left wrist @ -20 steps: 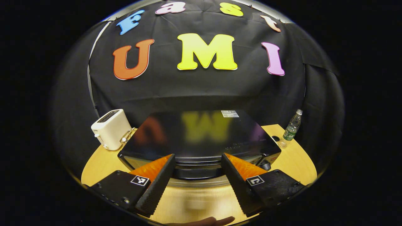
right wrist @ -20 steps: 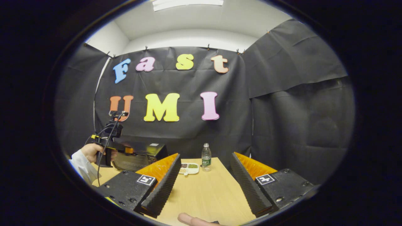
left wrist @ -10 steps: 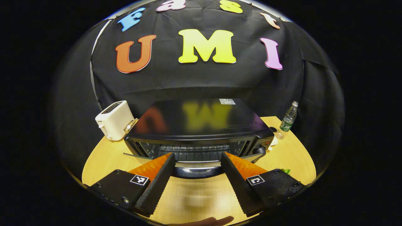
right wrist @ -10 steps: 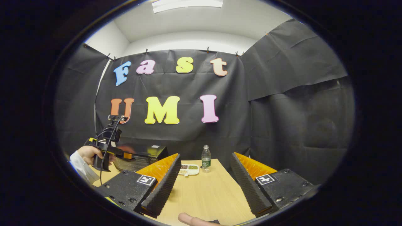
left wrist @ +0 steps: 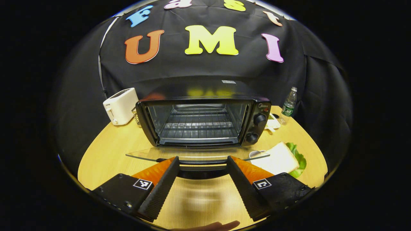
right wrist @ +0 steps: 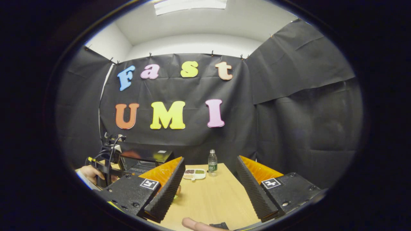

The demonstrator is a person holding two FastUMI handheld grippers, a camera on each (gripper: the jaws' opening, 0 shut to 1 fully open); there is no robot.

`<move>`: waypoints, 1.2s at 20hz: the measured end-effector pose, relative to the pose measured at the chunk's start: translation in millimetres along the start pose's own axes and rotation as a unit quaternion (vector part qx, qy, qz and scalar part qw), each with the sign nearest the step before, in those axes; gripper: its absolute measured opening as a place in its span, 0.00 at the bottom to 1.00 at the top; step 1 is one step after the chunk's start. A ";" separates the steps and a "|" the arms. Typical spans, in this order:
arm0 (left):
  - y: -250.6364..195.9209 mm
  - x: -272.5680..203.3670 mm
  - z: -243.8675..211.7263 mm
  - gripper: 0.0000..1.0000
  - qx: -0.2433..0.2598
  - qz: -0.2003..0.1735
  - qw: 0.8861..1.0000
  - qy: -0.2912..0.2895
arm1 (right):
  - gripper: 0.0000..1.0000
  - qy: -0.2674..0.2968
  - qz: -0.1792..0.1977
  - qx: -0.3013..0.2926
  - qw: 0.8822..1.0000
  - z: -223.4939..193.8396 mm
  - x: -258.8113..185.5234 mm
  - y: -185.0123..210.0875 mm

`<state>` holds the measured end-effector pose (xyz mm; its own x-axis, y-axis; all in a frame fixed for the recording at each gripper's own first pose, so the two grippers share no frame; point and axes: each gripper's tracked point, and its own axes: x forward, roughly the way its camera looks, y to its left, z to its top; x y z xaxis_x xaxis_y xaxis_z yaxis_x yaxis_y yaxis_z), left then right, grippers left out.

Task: Open the electric oven with the left hand, put the food in, and close the electric oven.

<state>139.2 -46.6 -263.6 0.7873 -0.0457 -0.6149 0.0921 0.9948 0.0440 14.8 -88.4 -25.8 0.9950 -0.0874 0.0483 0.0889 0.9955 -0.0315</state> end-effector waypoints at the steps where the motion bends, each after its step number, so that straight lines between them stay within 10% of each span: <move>1: -0.2 -0.2 -8.5 0.98 0.001 0.000 1.000 0.002 | 1.00 0.001 0.000 0.000 1.000 -0.1 -0.9 0.5; 13: 2.7 17.8 -91.0 0.96 -0.012 0.002 0.999 0.052 | 1.00 0.016 0.000 -0.007 1.000 -10.5 -5.1 10.7; 24: 6.4 -22.0 -30.0 0.95 -0.032 0.000 0.998 -0.052 | 1.00 0.084 0.040 -0.004 0.996 -43.3 37.1 26.4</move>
<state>104.2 -36.4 -273.5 0.8462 -0.0512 -0.5305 0.0550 0.9984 -0.0086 56.1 -67.0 -68.1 0.9924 -0.0126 -0.1227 0.0082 0.9993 -0.0358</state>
